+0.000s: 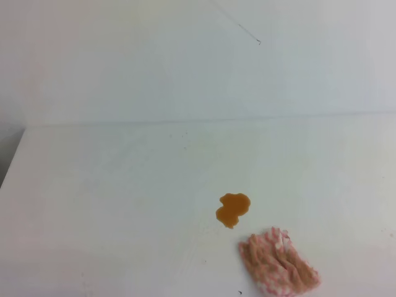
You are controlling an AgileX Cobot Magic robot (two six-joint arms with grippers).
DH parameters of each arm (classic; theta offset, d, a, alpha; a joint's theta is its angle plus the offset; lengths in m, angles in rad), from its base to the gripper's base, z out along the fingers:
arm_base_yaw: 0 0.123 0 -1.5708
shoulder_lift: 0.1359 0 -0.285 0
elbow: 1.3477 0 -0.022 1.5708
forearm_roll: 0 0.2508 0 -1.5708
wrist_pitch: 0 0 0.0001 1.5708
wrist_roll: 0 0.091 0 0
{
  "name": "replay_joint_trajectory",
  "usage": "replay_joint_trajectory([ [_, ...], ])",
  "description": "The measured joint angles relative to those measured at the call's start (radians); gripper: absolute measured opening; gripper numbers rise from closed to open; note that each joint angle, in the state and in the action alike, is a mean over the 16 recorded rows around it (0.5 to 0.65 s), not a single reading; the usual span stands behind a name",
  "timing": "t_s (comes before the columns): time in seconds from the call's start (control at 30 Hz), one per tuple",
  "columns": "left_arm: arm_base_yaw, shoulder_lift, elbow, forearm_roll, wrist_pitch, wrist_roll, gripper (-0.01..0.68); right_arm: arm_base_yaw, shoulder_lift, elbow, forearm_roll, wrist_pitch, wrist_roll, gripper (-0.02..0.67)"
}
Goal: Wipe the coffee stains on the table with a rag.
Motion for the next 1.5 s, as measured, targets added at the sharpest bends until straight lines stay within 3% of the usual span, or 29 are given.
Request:
replay_joint_trajectory([
  [1.5,0.0,0.0,0.0,0.0,0.0,0.0,-0.001,0.0,0.0,0.0,-0.02,-0.024,-0.001,-0.004],
])
